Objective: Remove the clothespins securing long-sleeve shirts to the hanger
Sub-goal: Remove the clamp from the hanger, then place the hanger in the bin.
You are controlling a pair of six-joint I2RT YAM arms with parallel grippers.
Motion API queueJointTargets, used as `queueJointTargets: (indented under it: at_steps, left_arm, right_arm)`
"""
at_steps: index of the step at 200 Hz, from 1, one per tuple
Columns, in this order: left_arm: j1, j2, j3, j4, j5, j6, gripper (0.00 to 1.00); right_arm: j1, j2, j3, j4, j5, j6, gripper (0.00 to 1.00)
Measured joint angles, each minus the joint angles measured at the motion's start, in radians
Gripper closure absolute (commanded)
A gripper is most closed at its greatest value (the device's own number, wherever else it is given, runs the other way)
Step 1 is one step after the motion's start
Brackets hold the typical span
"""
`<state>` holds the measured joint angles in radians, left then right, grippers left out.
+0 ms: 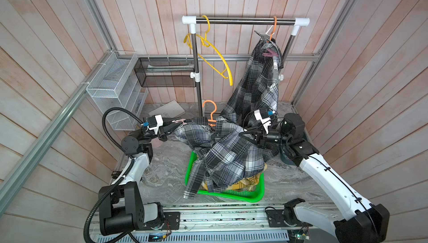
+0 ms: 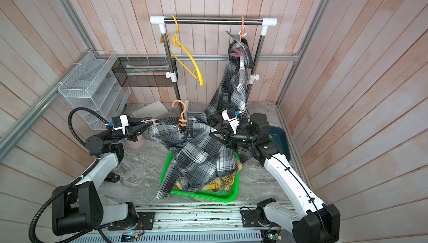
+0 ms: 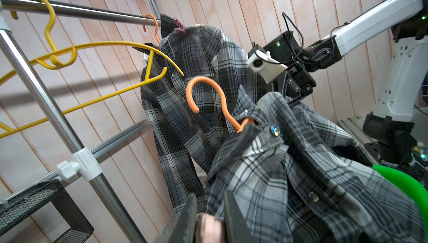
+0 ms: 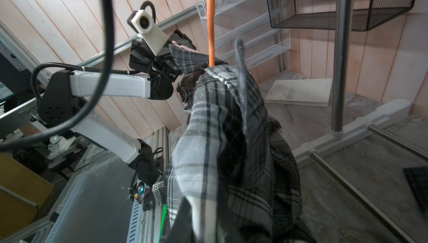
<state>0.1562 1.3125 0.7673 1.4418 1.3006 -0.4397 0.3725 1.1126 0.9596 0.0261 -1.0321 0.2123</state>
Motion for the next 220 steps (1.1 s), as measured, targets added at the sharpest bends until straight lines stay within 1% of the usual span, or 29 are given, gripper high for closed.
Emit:
queueJointTargets:
  at_steps: [28, 36, 46, 55, 66, 80, 98, 114, 151, 180, 183, 194, 201, 213, 220]
  left_arm:
    - [-0.002, -0.032, 0.013, -0.014, -0.056, -0.040, 1.00]
    - [-0.008, -0.048, 0.027, -0.060, -0.077, -0.032, 1.00]
    - [-0.026, -0.076, 0.055, -0.168, -0.117, -0.005, 1.00]
    - [-0.055, -0.108, 0.093, -0.303, -0.174, 0.043, 1.00]
    - [-0.108, -0.149, 0.146, -0.481, -0.254, 0.131, 1.00]
    - [-0.166, -0.190, 0.183, -0.617, -0.317, 0.206, 1.00]
    - [-0.199, -0.226, 0.185, -0.705, -0.356, 0.241, 1.00]
    - [-0.229, -0.234, 0.184, -0.778, -0.400, 0.264, 1.00]
    - [-0.378, -0.254, 0.179, -0.967, -0.534, 0.352, 1.00]
    - [-0.443, -0.268, 0.179, -1.078, -0.655, 0.367, 1.00]
    - [-0.446, -0.268, 0.179, -1.089, -0.663, 0.363, 1.00]
    - [-0.455, -0.266, 0.184, -1.134, -0.691, 0.345, 1.00]
    - [-0.460, -0.259, 0.196, -1.173, -0.710, 0.328, 1.00]
    - [-0.467, -0.235, 0.237, -1.246, -0.748, 0.294, 1.00]
    - [-0.471, -0.217, 0.268, -1.290, -0.769, 0.276, 1.00]
  right_arm:
    - [0.020, -0.004, -0.045, -0.012, 0.037, 0.002, 1.00]
    - [0.029, -0.007, -0.063, -0.012, 0.048, 0.007, 1.00]
    - [0.050, -0.014, -0.092, -0.012, 0.074, 0.017, 1.00]
    - [0.072, -0.018, -0.114, -0.013, 0.099, 0.024, 1.00]
    - [0.112, -0.019, -0.138, -0.020, 0.145, 0.037, 1.00]
    - [0.163, -0.019, -0.161, -0.027, 0.212, 0.051, 1.00]
    - [0.217, -0.019, -0.180, -0.037, 0.303, 0.072, 1.00]
    - [0.241, -0.019, -0.196, -0.035, 0.371, 0.098, 1.00]
    - [0.295, -0.003, -0.258, -0.035, 0.498, 0.134, 1.00]
    - [0.341, 0.012, -0.272, -0.040, 0.572, 0.150, 1.00]
    - [0.343, 0.013, -0.272, -0.042, 0.582, 0.152, 0.97]
    - [0.348, 0.013, -0.272, -0.045, 0.614, 0.157, 0.76]
    - [0.349, 0.011, -0.272, -0.051, 0.641, 0.161, 0.66]
    - [0.351, 0.001, -0.271, -0.080, 0.702, 0.157, 0.57]
    - [0.351, -0.009, -0.270, -0.098, 0.737, 0.156, 0.53]
